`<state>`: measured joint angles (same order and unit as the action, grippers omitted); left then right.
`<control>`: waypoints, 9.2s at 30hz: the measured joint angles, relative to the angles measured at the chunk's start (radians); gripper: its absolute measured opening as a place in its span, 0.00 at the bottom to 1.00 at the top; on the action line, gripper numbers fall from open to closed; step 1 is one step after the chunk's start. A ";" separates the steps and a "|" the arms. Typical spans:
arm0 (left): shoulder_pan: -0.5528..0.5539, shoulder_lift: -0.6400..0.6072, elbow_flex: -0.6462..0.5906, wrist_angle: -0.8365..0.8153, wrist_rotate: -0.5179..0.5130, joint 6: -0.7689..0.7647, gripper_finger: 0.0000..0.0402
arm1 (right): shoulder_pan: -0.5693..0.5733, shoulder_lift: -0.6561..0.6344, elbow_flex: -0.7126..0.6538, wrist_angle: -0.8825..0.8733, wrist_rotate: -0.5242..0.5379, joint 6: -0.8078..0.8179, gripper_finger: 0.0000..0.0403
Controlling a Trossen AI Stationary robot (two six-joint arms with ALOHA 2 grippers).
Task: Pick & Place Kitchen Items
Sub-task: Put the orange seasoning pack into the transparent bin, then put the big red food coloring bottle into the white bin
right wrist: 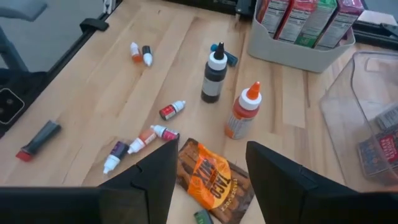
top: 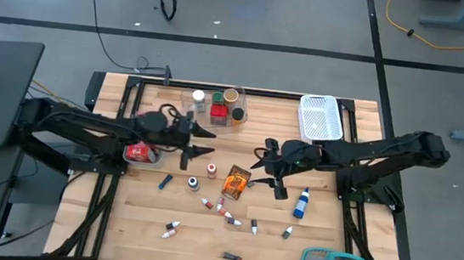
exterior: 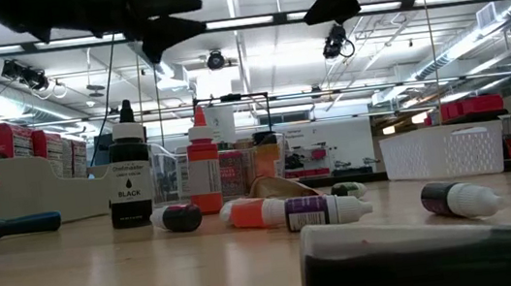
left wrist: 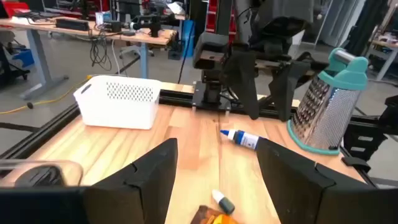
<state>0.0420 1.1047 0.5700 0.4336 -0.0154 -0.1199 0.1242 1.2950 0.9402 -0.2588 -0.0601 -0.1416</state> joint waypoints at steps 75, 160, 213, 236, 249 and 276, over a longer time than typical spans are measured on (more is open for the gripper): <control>0.036 0.951 0.689 -0.700 0.131 0.153 0.35 | 0.000 -0.078 0.000 -0.117 0.000 0.048 0.50; 0.110 0.666 0.685 -1.069 -0.331 0.194 0.27 | 0.000 -0.078 0.000 -0.100 0.000 0.054 0.50; 0.310 0.502 0.570 -1.115 -0.549 -0.041 0.26 | 0.000 -0.078 0.000 -0.077 0.000 0.040 0.50; 0.059 0.083 0.506 -0.975 -0.587 -0.005 0.28 | 0.000 0.034 -0.001 0.080 0.000 0.135 0.50; -0.038 0.058 0.375 -0.885 -0.593 -0.054 0.28 | -0.008 0.207 -0.001 0.345 0.219 0.159 0.50; -0.068 0.051 0.376 -0.888 -0.602 -0.049 0.28 | -0.066 0.687 0.000 1.030 0.152 0.283 0.68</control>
<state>-0.0261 1.1553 0.9459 -0.4542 -0.6170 -0.1688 0.0582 1.9816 0.9398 0.7713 0.0917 0.1417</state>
